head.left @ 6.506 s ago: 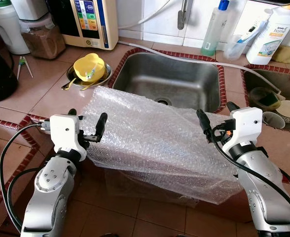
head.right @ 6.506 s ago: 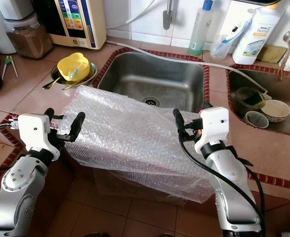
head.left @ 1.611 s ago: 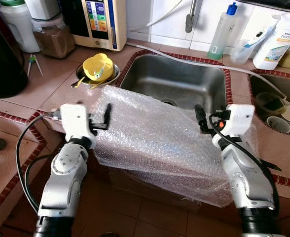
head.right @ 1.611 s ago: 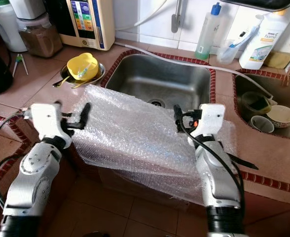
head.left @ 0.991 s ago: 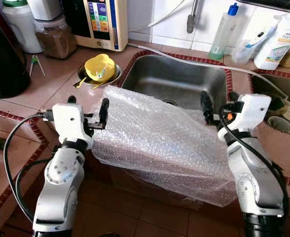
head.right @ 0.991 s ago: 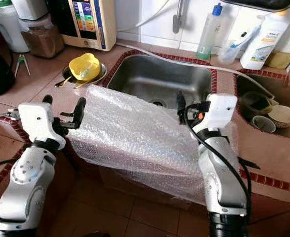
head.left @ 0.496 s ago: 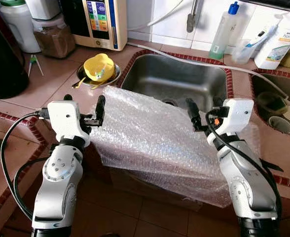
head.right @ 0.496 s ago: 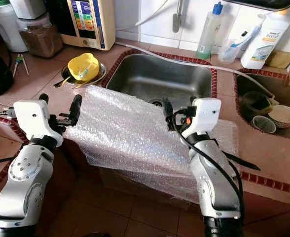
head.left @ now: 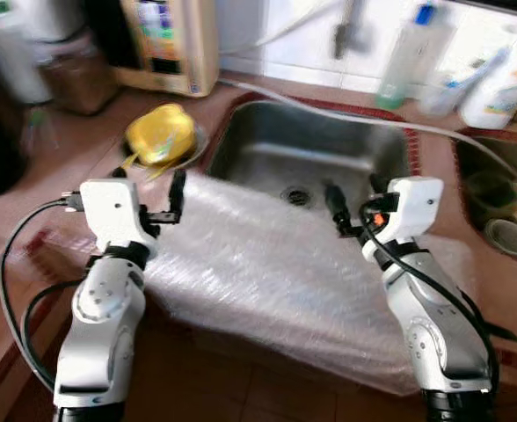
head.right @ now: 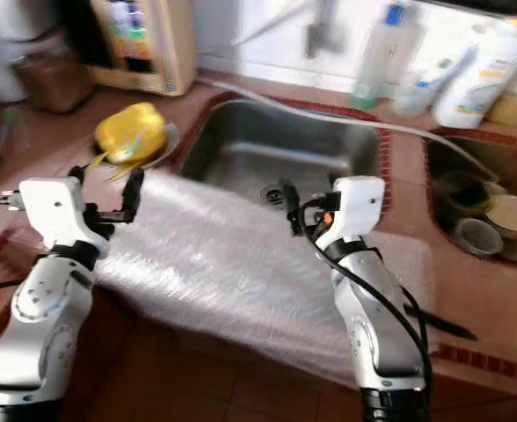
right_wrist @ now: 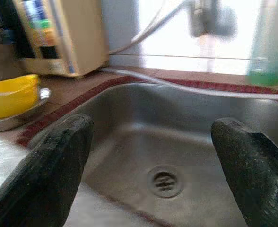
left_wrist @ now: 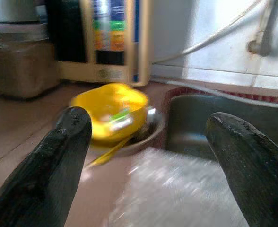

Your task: Kitchen organization

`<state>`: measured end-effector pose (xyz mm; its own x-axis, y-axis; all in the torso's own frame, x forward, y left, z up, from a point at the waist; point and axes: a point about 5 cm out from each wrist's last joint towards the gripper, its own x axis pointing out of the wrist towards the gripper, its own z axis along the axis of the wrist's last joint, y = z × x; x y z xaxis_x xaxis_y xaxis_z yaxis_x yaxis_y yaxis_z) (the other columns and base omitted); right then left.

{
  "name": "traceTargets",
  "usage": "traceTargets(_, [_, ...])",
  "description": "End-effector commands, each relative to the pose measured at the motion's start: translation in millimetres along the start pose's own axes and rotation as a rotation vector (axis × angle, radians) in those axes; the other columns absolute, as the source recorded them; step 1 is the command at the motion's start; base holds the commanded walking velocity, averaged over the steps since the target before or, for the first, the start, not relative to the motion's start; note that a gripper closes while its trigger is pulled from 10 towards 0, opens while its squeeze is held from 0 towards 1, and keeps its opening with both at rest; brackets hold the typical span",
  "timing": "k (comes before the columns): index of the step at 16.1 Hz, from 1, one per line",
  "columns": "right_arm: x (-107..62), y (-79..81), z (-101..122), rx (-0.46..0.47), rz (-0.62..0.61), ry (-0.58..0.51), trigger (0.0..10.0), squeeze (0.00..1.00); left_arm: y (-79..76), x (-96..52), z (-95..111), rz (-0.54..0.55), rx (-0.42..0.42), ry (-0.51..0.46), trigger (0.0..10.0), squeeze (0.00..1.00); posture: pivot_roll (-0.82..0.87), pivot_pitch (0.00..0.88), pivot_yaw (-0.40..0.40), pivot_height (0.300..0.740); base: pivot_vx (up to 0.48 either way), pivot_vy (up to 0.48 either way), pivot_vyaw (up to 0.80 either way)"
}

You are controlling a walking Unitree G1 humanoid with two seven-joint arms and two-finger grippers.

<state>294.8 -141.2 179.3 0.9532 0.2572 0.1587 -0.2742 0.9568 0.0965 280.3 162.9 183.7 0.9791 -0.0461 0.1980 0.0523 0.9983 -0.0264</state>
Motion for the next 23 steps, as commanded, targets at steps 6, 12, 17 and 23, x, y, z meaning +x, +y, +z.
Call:
traceTargets(6, [-2.6,-6.1,-1,-0.007,-0.017,0.013,10.0,0.0,-9.1,-1.3,-1,0.004,-0.02,0.005,10.0,0.0,-0.01,0.107,0.006,0.74,0.179,0.0,0.0])
traceTargets(12, [-1.6,10.9,-1,0.024,0.083,0.033,10.0,0.0,-0.5,0.2,-9,0.074,0.057,0.048,10.0,0.0,-0.01,0.098,0.003,0.74,0.0,0.0,0.0])
traceTargets(17, [-4.5,28.5,-6,0.064,0.232,0.119,10.0,0.0,-5.6,18.2,-30,0.043,0.025,0.1,10.0,0.0,-0.02,0.095,-0.002,0.74,0.0,0.0,0.0])
traceTargets(23, [-14.6,37.4,-6,0.123,0.327,0.132,10.0,0.0,-21.2,37.1,-37,-0.034,0.033,0.096,10.0,0.0,-0.05,0.094,0.017,0.74,0.0,0.0,0.0])
